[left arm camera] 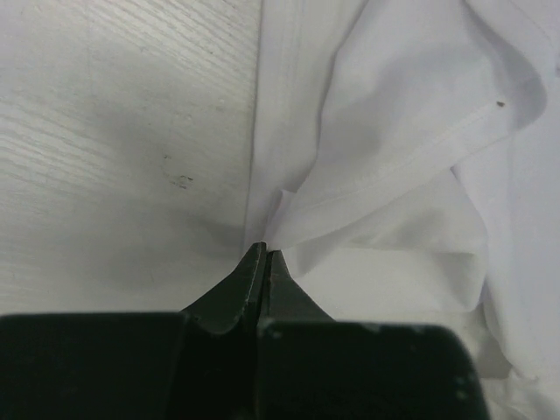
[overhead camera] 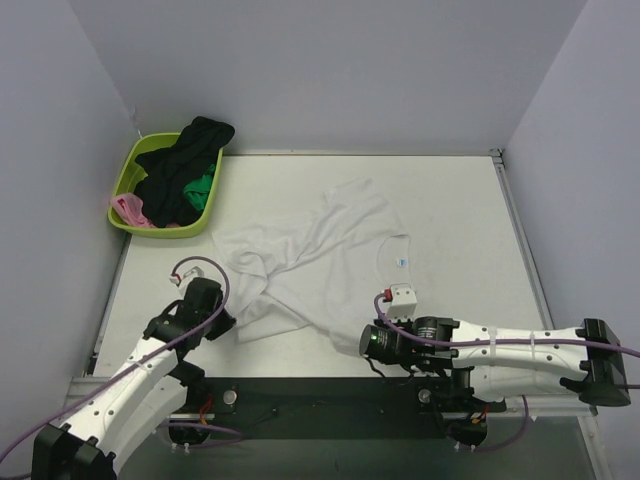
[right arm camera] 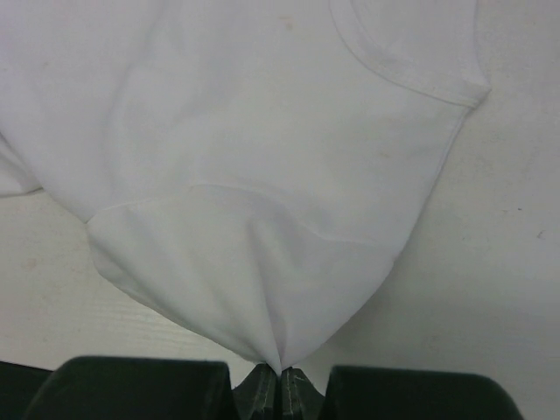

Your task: Fold and stack the t-shirts

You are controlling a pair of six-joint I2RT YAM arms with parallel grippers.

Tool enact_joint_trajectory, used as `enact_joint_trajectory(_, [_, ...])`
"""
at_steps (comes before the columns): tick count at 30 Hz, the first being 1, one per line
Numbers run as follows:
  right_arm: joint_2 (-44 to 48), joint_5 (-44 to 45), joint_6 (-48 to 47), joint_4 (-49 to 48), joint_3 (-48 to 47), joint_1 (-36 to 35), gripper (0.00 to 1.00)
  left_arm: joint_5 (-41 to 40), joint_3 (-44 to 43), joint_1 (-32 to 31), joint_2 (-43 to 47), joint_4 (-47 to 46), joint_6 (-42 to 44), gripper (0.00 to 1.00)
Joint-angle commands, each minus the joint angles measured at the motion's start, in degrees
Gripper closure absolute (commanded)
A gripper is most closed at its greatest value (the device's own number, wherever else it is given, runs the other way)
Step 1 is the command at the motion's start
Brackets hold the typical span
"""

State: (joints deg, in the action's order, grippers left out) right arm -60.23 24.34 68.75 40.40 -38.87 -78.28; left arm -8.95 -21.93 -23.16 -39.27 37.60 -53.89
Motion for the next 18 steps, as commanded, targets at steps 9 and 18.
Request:
enact_joint_trajectory(9, [4.94,4.75,-0.90,7.85,-1.65,2.17,1.00,-9.67,-5.92,0.13,-10.20,-11.32,-0.87,1.00])
enact_joint_trajectory(18, [7.67,4.84,-0.29,8.37,0.37,2.87,1.00,-11.44,-14.89,0.48,-18.99,-14.14,0.89,1.00])
